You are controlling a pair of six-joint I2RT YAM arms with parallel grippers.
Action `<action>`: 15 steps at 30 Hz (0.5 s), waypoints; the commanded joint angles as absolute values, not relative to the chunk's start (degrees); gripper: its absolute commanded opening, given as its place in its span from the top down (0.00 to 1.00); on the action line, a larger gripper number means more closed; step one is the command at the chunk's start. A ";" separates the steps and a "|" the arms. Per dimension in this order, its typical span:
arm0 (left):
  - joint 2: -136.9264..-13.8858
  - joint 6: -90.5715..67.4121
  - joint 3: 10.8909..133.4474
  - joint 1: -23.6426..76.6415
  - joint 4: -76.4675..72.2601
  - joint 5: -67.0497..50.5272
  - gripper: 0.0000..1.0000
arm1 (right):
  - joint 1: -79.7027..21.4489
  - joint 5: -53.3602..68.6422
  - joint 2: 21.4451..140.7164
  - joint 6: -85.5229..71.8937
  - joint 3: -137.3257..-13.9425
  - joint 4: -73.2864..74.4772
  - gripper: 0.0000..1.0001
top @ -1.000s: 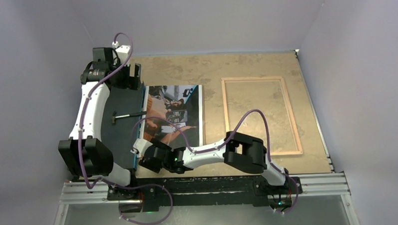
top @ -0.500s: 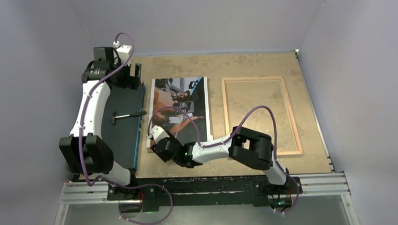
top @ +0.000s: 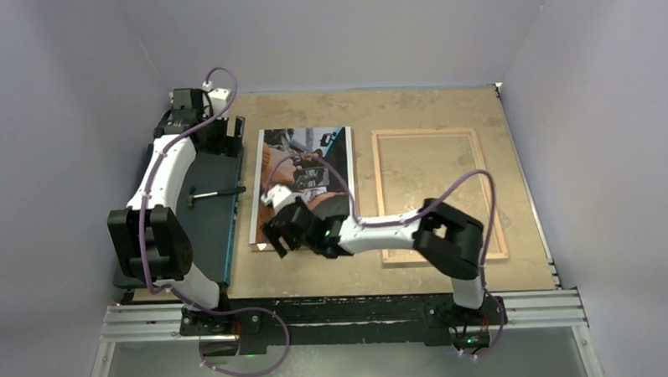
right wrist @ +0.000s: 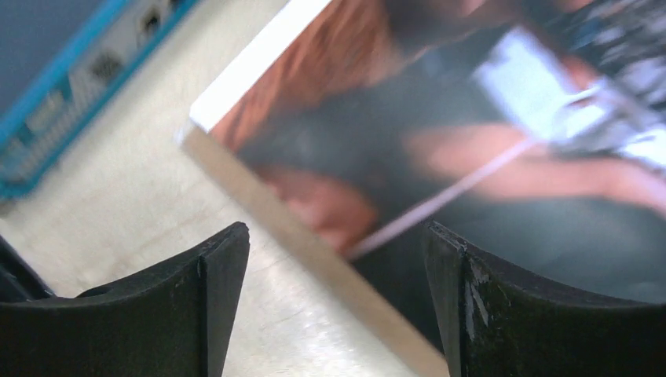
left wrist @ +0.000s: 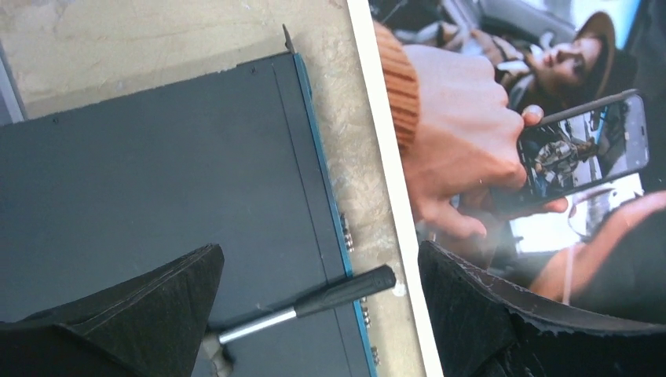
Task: Put the photo into the frame
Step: Move the photo frame item to the center of the board.
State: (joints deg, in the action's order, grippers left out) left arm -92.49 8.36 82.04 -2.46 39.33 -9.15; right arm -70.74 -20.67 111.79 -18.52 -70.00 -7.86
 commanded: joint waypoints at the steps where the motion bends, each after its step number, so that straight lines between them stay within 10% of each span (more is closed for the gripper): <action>1: -94.72 10.48 81.53 -0.37 31.86 -4.11 0.08 | -60.61 -13.19 101.52 -22.48 -69.67 -6.13 0.16; 15: -105.57 17.97 80.75 8.75 19.29 15.03 0.34 | -40.47 -10.59 110.32 -29.01 -78.85 3.48 0.14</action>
State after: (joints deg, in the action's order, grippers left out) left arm -104.14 14.22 81.54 7.11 25.26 8.47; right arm -42.13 -12.51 109.60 -25.78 -77.67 -0.80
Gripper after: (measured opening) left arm 0.689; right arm 0.856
